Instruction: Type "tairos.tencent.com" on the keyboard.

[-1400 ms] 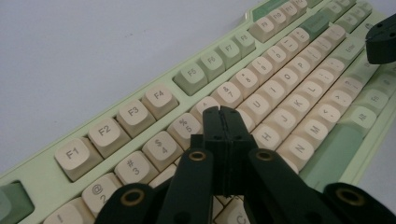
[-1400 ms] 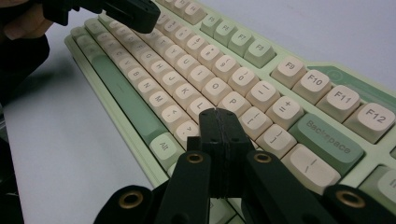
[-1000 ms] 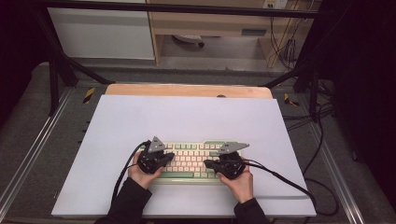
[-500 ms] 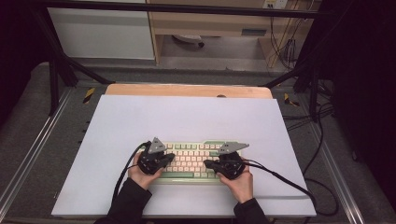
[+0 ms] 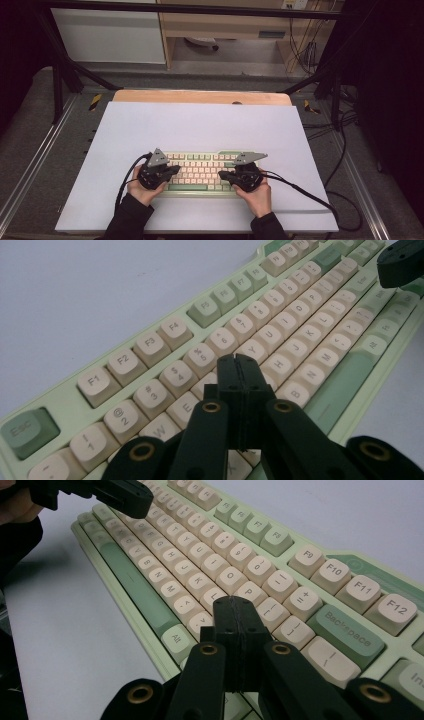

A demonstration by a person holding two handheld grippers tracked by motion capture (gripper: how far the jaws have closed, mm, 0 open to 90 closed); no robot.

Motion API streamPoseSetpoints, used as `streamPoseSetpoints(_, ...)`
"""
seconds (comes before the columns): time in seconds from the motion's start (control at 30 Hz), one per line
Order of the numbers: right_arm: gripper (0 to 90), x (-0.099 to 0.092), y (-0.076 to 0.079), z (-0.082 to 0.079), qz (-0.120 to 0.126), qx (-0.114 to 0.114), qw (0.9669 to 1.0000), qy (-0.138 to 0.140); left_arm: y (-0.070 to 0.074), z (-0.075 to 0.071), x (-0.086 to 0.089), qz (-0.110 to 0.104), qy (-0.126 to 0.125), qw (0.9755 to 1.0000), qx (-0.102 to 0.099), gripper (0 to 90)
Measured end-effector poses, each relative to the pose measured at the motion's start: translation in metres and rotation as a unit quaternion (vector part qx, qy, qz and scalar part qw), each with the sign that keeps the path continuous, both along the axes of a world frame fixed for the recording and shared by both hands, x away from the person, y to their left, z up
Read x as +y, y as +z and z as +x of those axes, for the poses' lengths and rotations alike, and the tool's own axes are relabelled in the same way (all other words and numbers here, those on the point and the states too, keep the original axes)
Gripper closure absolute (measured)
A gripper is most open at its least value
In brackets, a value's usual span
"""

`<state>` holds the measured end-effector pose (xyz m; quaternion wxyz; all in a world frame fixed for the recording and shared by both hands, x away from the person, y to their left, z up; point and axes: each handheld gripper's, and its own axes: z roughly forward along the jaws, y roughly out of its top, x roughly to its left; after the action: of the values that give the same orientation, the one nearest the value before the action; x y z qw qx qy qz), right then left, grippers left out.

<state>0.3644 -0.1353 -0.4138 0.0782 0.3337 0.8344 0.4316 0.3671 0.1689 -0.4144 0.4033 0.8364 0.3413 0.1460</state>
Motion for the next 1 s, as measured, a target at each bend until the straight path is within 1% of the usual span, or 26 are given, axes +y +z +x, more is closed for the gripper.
streamPoseSetpoints(0.27,90.0,0.000,0.002,0.000,0.004,-0.001,1.0000,0.001,-0.001,-0.009,0.019,0.002,0.011,0.9999,0.000,90.0)
streamPoseSetpoints(0.43,90.0,0.002,0.002,0.000,0.004,0.001,1.0000,0.003,-0.001,-0.014,0.030,-0.005,0.017,0.9998,-0.002,90.0)
streamPoseSetpoints(0.5,90.0,0.004,0.002,0.000,0.003,-0.002,1.0000,0.007,-0.001,-0.015,0.033,-0.005,0.019,0.9998,-0.001,90.0)
streamPoseSetpoints(0.57,90.0,0.007,0.002,0.000,0.004,0.001,1.0000,0.008,-0.003,-0.017,0.037,-0.006,0.019,0.9998,0.000,90.0)
streamPoseSetpoints(0.6,90.0,0.008,0.002,0.001,0.000,0.000,0.9999,0.010,-0.003,-0.017,0.038,-0.007,0.020,0.9998,0.000,90.0)
streamPoseSetpoints(0.8,90.0,0.017,0.002,0.002,-0.001,0.001,0.9998,0.019,-0.007,-0.019,0.044,-0.015,0.022,0.9996,0.004,90.0)
streamPoseSetpoints(0.9,90.0,0.019,-0.002,0.002,-0.001,0.003,0.9998,0.020,-0.008,-0.019,0.046,-0.018,0.022,0.9996,0.004,90.0)
streamPoseSetpoints(1.0,90.0,0.022,-0.007,0.002,-0.009,0.007,0.9997,0.023,-0.009,-0.019,0.047,-0.018,0.023,0.9996,0.005,90.0)
